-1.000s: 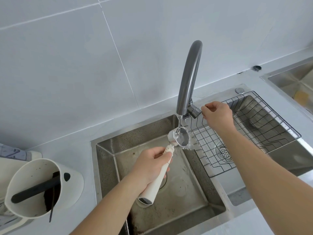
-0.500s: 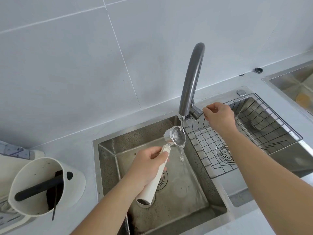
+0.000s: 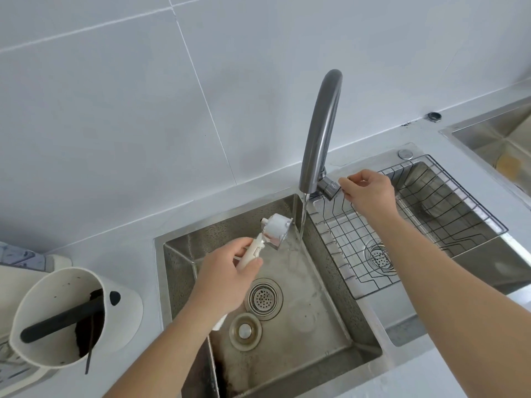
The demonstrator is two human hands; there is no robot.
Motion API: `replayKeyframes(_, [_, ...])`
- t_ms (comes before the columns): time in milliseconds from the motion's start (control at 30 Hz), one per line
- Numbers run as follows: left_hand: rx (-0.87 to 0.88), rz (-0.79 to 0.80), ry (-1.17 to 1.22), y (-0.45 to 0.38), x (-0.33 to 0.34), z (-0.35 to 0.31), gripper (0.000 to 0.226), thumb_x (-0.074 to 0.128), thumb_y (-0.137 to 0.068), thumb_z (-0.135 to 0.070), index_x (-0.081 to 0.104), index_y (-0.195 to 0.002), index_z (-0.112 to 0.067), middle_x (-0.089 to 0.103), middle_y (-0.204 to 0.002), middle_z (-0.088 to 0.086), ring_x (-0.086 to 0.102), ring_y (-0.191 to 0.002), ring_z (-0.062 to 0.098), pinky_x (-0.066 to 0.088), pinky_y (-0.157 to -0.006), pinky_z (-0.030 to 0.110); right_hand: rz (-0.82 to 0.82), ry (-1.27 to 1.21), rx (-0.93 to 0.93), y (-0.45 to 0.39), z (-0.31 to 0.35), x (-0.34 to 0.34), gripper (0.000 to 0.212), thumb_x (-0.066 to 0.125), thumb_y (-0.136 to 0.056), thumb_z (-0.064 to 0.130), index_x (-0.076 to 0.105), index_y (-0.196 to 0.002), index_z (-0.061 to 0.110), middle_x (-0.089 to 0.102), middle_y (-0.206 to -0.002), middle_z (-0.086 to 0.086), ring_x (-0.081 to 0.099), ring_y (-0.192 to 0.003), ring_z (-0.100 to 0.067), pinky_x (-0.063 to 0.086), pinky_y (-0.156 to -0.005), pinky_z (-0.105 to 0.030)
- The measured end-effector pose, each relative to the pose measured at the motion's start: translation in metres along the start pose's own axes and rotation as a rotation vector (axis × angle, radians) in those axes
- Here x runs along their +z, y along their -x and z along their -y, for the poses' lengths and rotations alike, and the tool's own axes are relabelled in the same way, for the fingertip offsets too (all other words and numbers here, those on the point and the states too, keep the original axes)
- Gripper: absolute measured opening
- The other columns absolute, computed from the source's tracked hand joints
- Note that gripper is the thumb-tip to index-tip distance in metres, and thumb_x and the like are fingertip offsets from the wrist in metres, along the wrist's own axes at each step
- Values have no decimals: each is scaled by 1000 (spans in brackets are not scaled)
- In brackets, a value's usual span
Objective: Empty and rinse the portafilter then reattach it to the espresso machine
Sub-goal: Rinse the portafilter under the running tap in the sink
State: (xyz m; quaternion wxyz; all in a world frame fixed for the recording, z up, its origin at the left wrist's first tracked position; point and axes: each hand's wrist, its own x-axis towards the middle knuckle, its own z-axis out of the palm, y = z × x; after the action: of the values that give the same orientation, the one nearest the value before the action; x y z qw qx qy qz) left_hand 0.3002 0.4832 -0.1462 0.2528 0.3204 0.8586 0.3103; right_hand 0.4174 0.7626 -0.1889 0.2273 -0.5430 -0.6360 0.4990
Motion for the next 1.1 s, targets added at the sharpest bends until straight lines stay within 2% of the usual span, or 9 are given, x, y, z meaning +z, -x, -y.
replayKeyframes(100, [48,-35,-51,-2,-2,5,29,67,-86,-29,65,-114,-36,69,-90,-17,67,-76,4,57,-71,34,-17,41,-50,0,3,2,16,73,-84,33,68,-77,21,73,-75,-2,65,-66,-18,52,-59,-31])
replayKeyframes(167, [80,-50,-87,-3,-3,8,28,67,-86,-28,64,-113,-37,69,-89,-16,66,-77,5,57,-70,38,-16,75,-85,0,7,6,17,72,-86,33,70,-80,17,71,-74,-2,58,-58,-15,49,-56,-26])
replayKeyframes(233, [99,-73,-108,-3,-4,11,27,66,-85,-28,64,-111,-37,69,-89,-15,64,-79,8,56,-70,41,-28,113,-115,-1,12,11,21,72,-86,32,72,-82,11,72,-76,-6,57,-58,-16,52,-59,-30])
replayKeyframes(300, [117,-97,-146,-2,-4,13,29,66,-85,-29,62,-113,-37,67,-92,-15,63,-81,9,55,-71,41,-41,141,-125,-2,15,15,23,71,-85,32,73,-82,9,74,-79,-10,58,-62,-19,55,-66,-35])
replayKeyframes(367, [132,-116,-175,-1,-4,15,32,67,-85,-30,61,-115,-36,66,-95,-15,62,-83,10,54,-73,40,-38,147,-120,-2,15,15,24,71,-86,33,73,-83,9,74,-80,-11,58,-62,-19,55,-65,-36])
replayKeyframes(433, [150,-133,-182,1,-5,17,32,67,-85,-29,61,-117,-34,65,-97,-14,61,-83,10,53,-73,39,-29,154,-118,-3,14,13,24,71,-87,33,73,-84,9,74,-81,-12,58,-60,-19,52,-58,-31])
replayKeyframes(833, [116,-160,-248,12,-10,25,34,64,-88,-32,57,-121,-35,63,-100,-14,61,-82,11,55,-71,38,-27,182,-124,0,17,13,25,70,-87,31,74,-93,8,74,-86,-8,60,-66,-18,41,-52,-20])
replayKeyframes(1000, [-44,-139,61,20,-5,21,25,67,-87,-27,64,-108,-41,69,-94,-18,64,-82,-4,48,-68,17,-31,186,-126,2,16,13,24,69,-89,32,73,-94,8,72,-85,-6,56,-58,-9,39,-50,-20])
replayKeyframes(1100, [-146,-87,334,26,0,14,27,65,-89,-21,66,-90,-48,75,-81,-10,68,-72,4,51,-65,24,-35,189,-131,1,15,12,25,70,-89,32,73,-94,8,72,-85,-6,55,-59,-7,38,-51,-20])
